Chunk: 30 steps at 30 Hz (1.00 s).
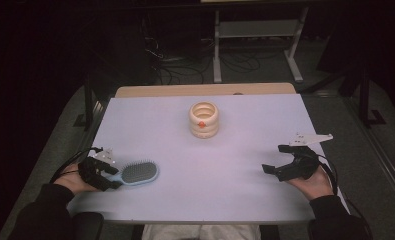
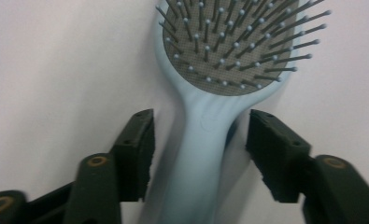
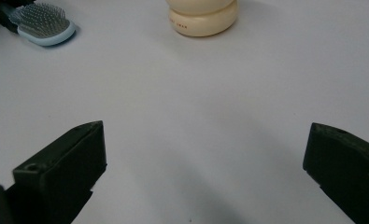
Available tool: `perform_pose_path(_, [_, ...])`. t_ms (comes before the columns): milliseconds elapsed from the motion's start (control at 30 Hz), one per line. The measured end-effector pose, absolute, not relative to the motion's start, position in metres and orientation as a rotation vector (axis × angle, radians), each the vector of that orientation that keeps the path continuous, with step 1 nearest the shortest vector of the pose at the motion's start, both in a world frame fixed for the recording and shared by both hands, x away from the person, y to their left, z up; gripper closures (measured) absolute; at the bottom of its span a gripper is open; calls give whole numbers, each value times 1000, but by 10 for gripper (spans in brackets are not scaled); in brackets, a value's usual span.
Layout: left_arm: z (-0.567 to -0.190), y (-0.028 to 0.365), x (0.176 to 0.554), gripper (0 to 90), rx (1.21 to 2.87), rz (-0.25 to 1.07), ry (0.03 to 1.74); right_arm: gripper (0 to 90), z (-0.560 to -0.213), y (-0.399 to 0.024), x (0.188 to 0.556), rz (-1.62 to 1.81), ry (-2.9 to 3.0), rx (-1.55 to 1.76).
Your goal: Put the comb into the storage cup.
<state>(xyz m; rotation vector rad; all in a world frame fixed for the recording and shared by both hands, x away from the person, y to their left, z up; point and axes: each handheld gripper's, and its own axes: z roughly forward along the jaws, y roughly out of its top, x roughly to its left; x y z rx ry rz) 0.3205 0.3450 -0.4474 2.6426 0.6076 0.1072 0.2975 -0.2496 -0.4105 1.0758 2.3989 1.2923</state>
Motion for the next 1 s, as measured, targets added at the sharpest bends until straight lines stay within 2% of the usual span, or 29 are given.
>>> perform_pose_path(67, [-446,345,322,579,2643,82,593,0,-410,-250,297,1293,2399,1075])
perform_pose_path(233, [-445,346,324,697,2653,75,599,0,-410,-250,298,1293,2399,1075])
perform_pose_path(633, [-445,348,326,708,2632,53,621,0,-410,-250,297,1292,2400,1075])
perform_pose_path(1000, [-442,342,324,708,2652,115,600,0,-410,-249,298,1292,2400,1074])
